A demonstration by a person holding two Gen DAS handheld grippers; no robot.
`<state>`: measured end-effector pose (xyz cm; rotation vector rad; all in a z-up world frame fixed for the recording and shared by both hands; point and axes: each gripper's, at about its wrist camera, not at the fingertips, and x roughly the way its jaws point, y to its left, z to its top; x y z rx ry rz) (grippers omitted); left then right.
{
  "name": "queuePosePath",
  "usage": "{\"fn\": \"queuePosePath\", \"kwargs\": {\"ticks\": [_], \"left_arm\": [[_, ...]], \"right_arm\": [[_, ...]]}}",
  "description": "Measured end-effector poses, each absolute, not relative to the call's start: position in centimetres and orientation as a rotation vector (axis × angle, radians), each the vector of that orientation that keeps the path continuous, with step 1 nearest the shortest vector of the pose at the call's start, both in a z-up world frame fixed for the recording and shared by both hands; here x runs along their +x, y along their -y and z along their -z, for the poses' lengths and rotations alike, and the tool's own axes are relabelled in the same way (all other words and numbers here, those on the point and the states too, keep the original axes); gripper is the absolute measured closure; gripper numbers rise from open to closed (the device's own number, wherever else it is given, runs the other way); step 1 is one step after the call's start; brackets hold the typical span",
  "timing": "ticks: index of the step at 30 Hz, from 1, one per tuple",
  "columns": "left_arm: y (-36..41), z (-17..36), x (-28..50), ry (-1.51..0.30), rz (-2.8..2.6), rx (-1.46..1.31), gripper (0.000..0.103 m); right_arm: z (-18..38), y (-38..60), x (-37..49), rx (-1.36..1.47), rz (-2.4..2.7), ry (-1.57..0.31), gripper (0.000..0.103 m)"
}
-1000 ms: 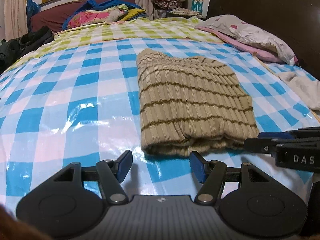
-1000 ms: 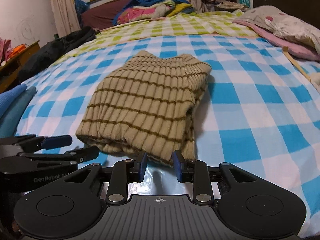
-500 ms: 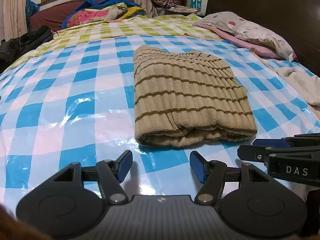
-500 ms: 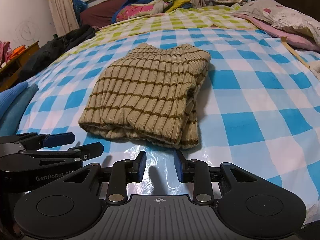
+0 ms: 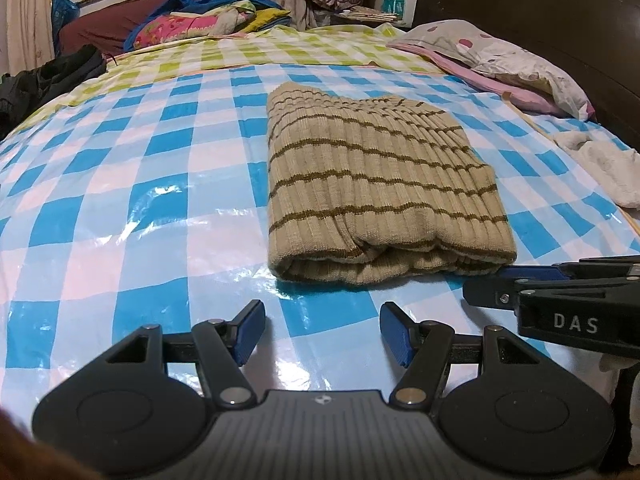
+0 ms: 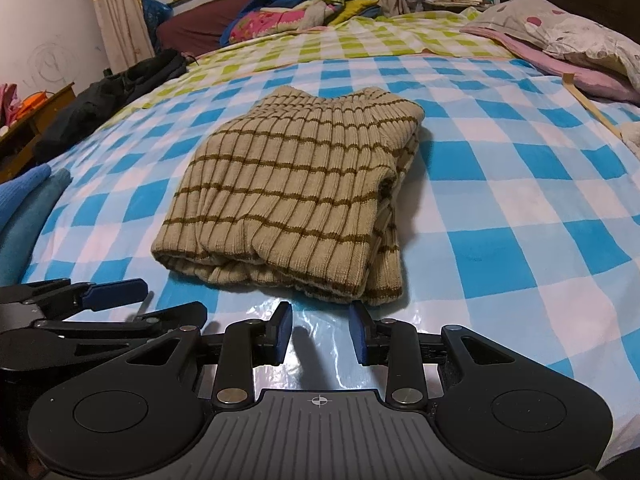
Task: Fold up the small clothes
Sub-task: 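Move both open grippers back to the edges of the folded striped sweater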
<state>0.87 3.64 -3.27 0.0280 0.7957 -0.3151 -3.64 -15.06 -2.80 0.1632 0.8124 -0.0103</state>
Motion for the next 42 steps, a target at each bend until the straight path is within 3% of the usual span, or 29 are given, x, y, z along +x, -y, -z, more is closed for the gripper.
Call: {"fn": "queuePosePath", "kwargs": {"ticks": [30,39,42], "left_arm": [[-2.0,2.0,3.9,-0.79,0.331,0.075,0.035],[-5.1,-2.6,4.7,-0.667,0.331,-0.025,0.031],[-6.0,-2.7,5.9,-0.66,0.298,-0.053,0.031]], "right_arm": [[3.3,18.7,-1.5,0.262,0.024,-0.756,0.072],[-0.9,21.3,-2.0,0.345,0.007,-0.633,0.052],[-1.5,22.6,-1.8,0.396,0.003,-0.624,0.051]]}}
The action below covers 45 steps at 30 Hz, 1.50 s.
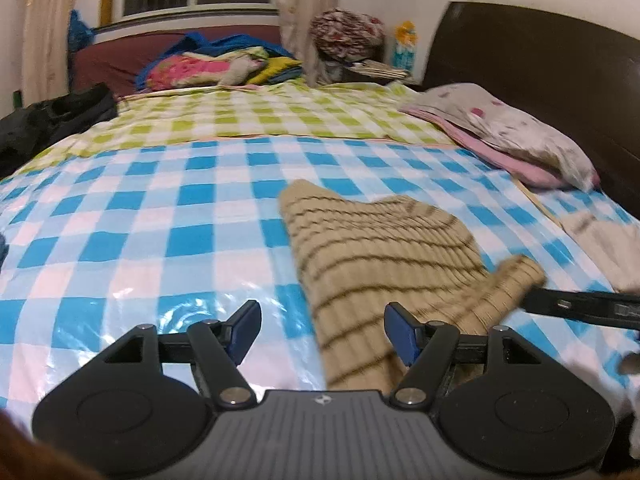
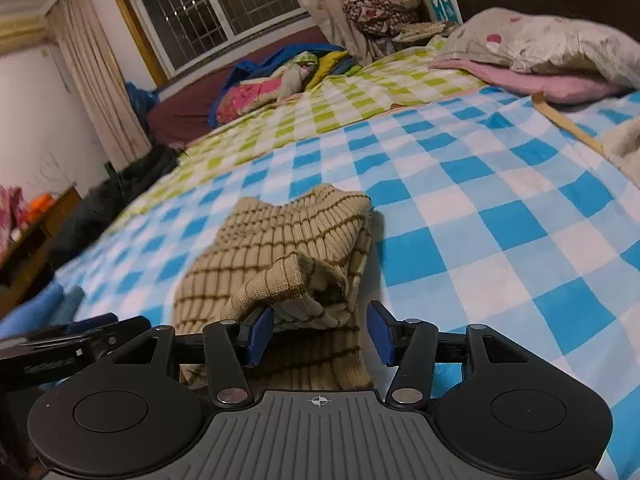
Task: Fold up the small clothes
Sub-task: 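Move both open grippers back to the edges of the folded striped sweater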
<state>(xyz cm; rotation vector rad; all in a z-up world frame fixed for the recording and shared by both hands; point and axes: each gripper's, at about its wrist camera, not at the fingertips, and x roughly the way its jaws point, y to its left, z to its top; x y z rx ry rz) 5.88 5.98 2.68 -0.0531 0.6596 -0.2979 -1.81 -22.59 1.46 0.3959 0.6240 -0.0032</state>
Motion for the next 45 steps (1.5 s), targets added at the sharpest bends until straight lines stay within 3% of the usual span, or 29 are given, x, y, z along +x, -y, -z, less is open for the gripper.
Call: {"fn": "queuePosePath", "kwargs": {"ticks": [8,16,22,28,30,32,35,37,45], "left_arm": [[-5.4,-1.4,8.5,-0.679,0.306,-0.061,0.031],[-4.9,-0.2,11.4,-0.722,0.375,-0.102,0.03],[-5.0,1.3,12.9,-0.741,0.402,-0.125,0.015],[-4.7,2.9,13.8,-0.794,0.45,-0.207,0.017],[-4.0,3.2,13.7,-0.808,0.476,-0.219,0.027],[-2.9,2.9,13.2,-0.799,0.471,-0.186,0.028],[-2.0,1.9,12.2,-0.779,0.473,-0.147,0.033],[-2.2,1.0,11.3,-0.772,0.488,-0.184,0.038],[-1.4,1.6,7.6,-0.795,0.447,-0.085,0.038]], "right_arm": [[-2.2,25.0,-1.9,0.517,-0.032,-0.57,0.04],[1.9,26.1,6.2,0.616,-0.052,-0.679,0.04],[4.9,26.4,8.0,0.662,-0.092,-0.723,0.038],[5.7,25.8,8.8,0.691,-0.199,-0.729,0.037],[5.9,25.9,9.0,0.719,-0.204,-0.726,0.043],[6.0,26.1,8.8,0.749,-0.21,-0.735,0.057],[5.2,26.2,8.1,0.745,-0.216,-0.73,0.067],[4.5,26.4,7.4,0.747,-0.231,-0.725,0.069],[5.2,25.8,4.8,0.682,-0.226,-0.813,0.066]]}}
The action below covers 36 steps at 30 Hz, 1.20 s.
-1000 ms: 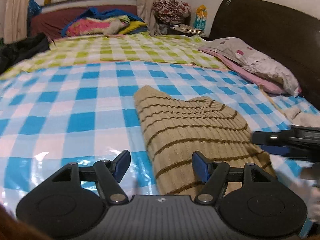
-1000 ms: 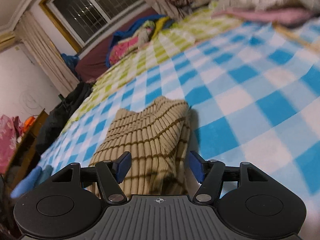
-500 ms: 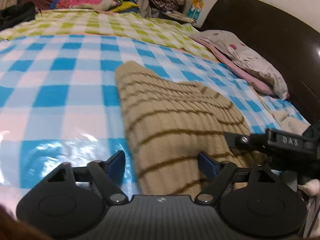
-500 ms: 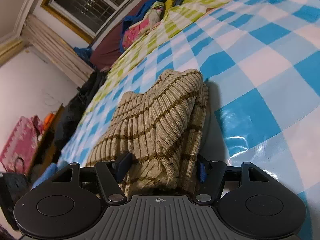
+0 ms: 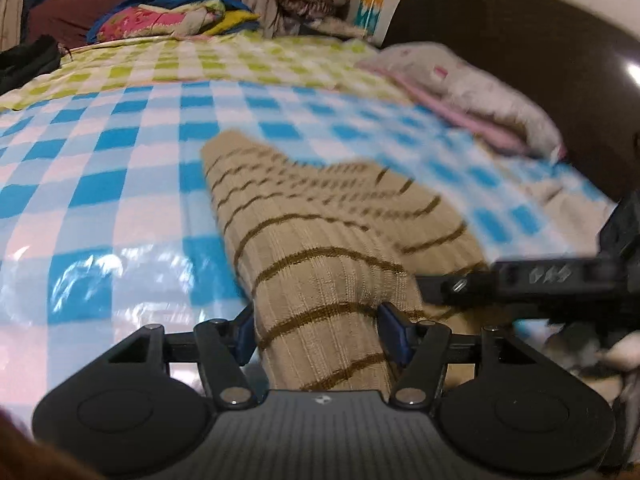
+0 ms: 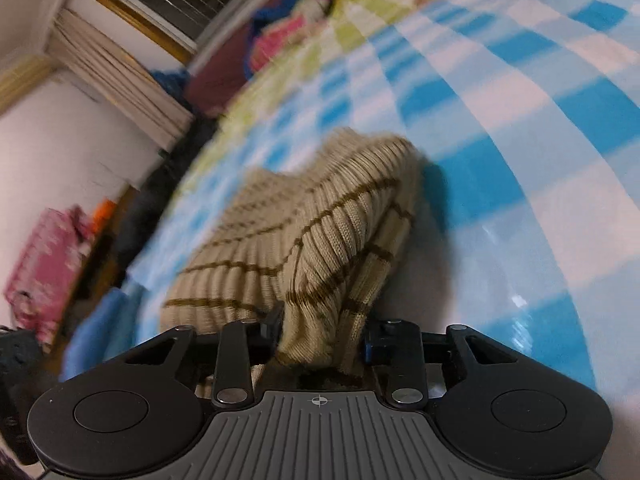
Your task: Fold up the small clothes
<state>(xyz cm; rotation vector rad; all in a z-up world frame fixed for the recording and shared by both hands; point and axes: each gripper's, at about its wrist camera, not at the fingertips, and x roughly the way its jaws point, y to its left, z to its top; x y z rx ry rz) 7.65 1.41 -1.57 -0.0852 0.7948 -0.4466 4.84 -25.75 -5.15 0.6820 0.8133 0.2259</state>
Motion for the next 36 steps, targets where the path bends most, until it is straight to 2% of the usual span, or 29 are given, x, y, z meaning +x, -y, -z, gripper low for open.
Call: {"fn": "queuePosePath", "kwargs": {"ticks": [3,13,17,20,25,27,36], "left_arm": [[-1.7,1.1,7.2,-0.789,0.439,-0.101,0.038],[-2.1,-2.7,7.2,-0.64,0.323,-0.038,0.038],[-0.4,-2.6,8.6,-0.625,0.29,0.004,0.038],[1.0,-1.7,9.5,-0.63,0.271,0.069,0.038],[1.0,0.2,10.2,-0.692,0.26,0.068,0.035],[0.8,0.3,10.4,-0.696,0.256,0.059,0.033],[-0.3,-1.1,8.8,-0.691,0.221,0.039,0.032]], "right_arm": [[4.5,26.8,3.9,0.711,-0.214,-0.793,0.064],[0.4,27.2,2.2,0.514,-0.081,-0.581,0.064],[-0.5,26.1,2.9,0.492,-0.121,-0.534,0.067],[-0.3,24.9,3.8,0.456,-0.16,-0.544,0.072],[2.6,24.9,5.6,0.419,-0.097,-0.662,0.079],[2.9,25.2,5.9,0.448,-0.097,-0.667,0.08],[2.8,24.6,5.5,0.424,-0.088,-0.651,0.08]]}}
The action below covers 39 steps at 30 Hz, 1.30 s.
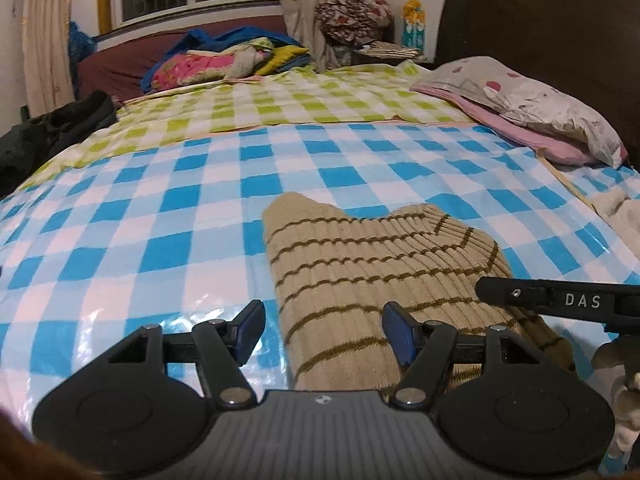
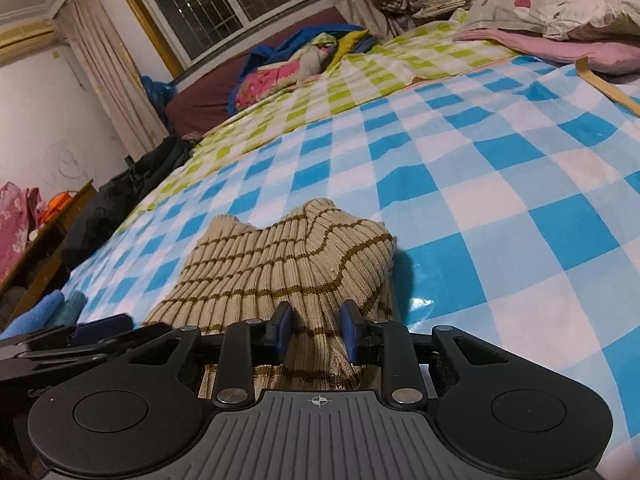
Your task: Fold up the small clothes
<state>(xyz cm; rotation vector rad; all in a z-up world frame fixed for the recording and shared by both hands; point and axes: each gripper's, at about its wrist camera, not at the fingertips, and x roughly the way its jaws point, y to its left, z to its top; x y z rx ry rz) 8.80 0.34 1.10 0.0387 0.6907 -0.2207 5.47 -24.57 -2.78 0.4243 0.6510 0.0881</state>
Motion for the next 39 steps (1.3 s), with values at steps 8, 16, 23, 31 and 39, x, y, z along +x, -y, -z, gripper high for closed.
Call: {"fn": "queuePosePath", "kwargs": {"ticks": [8,16,23,31,39], "left_arm": [[-0.7,-1.2,7.1,-0.68,0.191,0.045,0.03],[-1.1,-1.4,5.7,-0.674,0.201,0.046,0.029],[-1.3,-0.8,4.4,-0.68,0.181,0.054,0.029],[-1.3,-0.8,3.1,-0.66,0.155,0.068,0.023],[-2.1,0.5,1.9,-0.685,0.128,0.051,0.021]], "right_arm": [[1.6,23.3,3.5,0.344,-0.042,-0.629,0.074],[0.3,22.9,1.6,0.368,-0.001,-0.598,0.073],[0.8,22.6,0.1,0.344,0.03,-0.665,0.072],[-0.3,21.3,-2.1,0.292,0.031,-0.655,0.072],[-0.3,18.9,-3.8,0.231,0.029,-0.687,0.069]]}}
